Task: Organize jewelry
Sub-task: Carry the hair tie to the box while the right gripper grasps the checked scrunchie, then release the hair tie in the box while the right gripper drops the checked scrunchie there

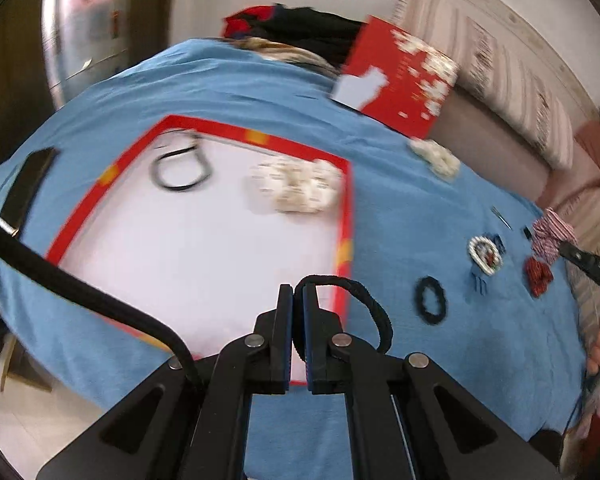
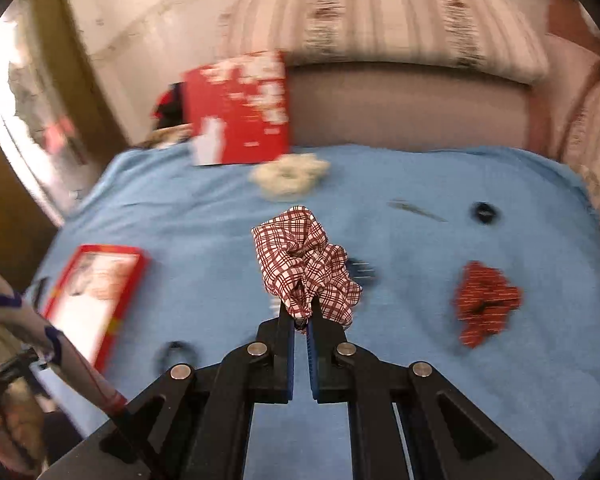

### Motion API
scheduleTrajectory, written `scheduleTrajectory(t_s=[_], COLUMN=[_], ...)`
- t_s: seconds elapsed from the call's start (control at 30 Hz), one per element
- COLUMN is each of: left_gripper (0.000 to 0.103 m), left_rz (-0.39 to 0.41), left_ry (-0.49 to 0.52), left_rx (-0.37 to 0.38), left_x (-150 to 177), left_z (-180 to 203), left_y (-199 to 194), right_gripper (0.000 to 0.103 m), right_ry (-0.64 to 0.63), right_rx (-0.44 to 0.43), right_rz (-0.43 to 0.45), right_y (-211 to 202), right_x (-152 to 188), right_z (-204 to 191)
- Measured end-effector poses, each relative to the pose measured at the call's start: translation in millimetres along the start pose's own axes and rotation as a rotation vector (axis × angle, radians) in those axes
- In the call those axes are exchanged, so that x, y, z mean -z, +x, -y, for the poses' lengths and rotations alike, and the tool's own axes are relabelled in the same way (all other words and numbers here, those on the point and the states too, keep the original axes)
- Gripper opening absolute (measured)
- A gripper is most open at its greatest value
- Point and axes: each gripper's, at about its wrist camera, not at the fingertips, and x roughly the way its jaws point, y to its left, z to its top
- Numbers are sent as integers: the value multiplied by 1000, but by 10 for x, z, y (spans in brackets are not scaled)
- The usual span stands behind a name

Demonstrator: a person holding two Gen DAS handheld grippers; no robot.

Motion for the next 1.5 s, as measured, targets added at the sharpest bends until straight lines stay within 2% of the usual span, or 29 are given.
scheduleTrajectory(t_s=[0.13,0.37,0.53,0.7,0.93,1.0,1.07,1.1,1.17,1.27,1.33,1.37,1.5], left_gripper=[4,4,4,4,5,10,19,24,29,29,29,29,29], left_rz=[14,-7,-37,-60,-74,-60,-46,-31,-4,23,34,37,45], left_ry=[-56,-114,-144,-149,-182,-193,-199,-204,-208,-233,-253,-259,-246], left_rx=[-38,-66,-99,-162,-173,-162,-148,-144,-137,-127,-118,-114,-115], left_x=[-52,-223,-392,-541,-582,-592,-597,-591,-591,-574,-550,-534,-467], left_z=[-403,-939,-1228,-1450,-1602,-1619,-1613,-1613,-1624,-1652,-1661,-1654,-1590], left_y=[-79,32,296,539,659,628,574,520,431,302,236,208,109], right_gripper=[6,6,6,6,10,34,46,48,48,48,39,30,27], right_ry=[-73,-243,-362,-411,-459,-464,-463,-464,-459,-438,-414,-408,-422], right_rx=[-114,-221,-258,-282,-306,-299,-303,-307,-313,-298,-259,-247,-167], right_rz=[-42,-102,-151,-227,-317,-321,-304,-290,-268,-248,-255,-267,-292], right_y=[155,537,949,1355,1675,1674,1604,1539,1455,1442,1575,1633,1974], right_x=[45,195,323,510,793,810,781,752,688,539,448,416,301], right_z=[-707,-1885,-2663,-3142,-3439,-3428,-3393,-3354,-3299,-3215,-3191,-3189,-3253])
